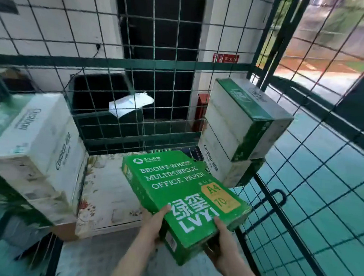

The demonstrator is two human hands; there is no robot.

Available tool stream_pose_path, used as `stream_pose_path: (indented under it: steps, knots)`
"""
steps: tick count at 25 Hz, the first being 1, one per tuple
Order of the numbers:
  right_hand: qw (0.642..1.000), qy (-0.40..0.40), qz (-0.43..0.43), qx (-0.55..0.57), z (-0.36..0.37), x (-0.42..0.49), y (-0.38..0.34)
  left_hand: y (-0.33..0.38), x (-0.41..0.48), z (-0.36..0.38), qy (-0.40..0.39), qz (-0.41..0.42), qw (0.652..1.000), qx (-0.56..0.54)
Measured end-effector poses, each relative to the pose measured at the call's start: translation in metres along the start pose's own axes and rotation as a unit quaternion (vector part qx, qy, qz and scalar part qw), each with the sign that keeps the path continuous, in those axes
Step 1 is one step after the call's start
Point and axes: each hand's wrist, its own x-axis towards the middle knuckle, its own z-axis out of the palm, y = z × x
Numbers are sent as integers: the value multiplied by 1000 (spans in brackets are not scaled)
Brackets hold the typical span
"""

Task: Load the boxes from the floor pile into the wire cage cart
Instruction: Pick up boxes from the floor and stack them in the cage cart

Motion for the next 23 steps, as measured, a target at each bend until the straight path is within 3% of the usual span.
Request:
stream_pose_path:
  steps: [12, 18, 23]
  knots:
    - [998, 56, 26, -7, -58, 132, -84, 31, 77, 33, 34, -14, 999, 2]
    - [998, 37, 40, 21, -38, 208, -96, 19, 126, 66, 54, 23, 979, 194]
    - [998, 7, 52, 39, -29, 260, -89, 8, 158, 61, 80, -16, 967, 242]
